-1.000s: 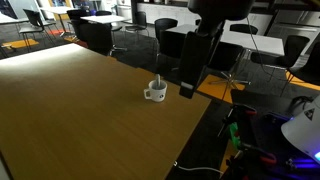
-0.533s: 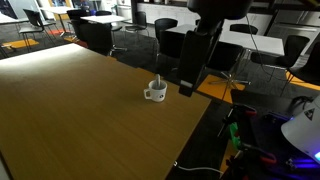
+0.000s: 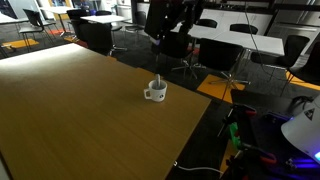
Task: Remove the orange marker from the cup and put it on the table
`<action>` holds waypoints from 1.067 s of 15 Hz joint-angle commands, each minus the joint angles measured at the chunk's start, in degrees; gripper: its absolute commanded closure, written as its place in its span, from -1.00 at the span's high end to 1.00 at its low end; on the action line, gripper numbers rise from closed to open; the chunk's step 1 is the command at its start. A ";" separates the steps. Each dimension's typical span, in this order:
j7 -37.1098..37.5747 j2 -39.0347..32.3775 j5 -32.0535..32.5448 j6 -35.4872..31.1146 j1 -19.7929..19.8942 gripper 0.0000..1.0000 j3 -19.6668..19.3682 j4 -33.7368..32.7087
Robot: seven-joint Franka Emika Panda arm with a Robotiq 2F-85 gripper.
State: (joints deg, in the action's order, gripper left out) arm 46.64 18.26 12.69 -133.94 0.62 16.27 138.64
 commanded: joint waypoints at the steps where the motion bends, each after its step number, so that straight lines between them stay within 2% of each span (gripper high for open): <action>1: 8.60 -0.21 6.00 -3.61 3.63 1.00 -1.09 -0.16; 5: 21.78 -3.44 16.07 -8.38 8.63 1.00 -1.71 -0.20; 8: 34.93 -7.23 27.08 -8.81 11.31 1.00 -2.17 -1.03; 13: 54.49 -14.78 44.13 -6.20 8.89 1.00 -6.99 -3.08; 16: 60.61 -19.47 48.95 -6.04 6.58 1.00 -10.40 -4.21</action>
State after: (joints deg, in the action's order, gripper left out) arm 101.78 3.46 57.87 -141.51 10.11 8.93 137.19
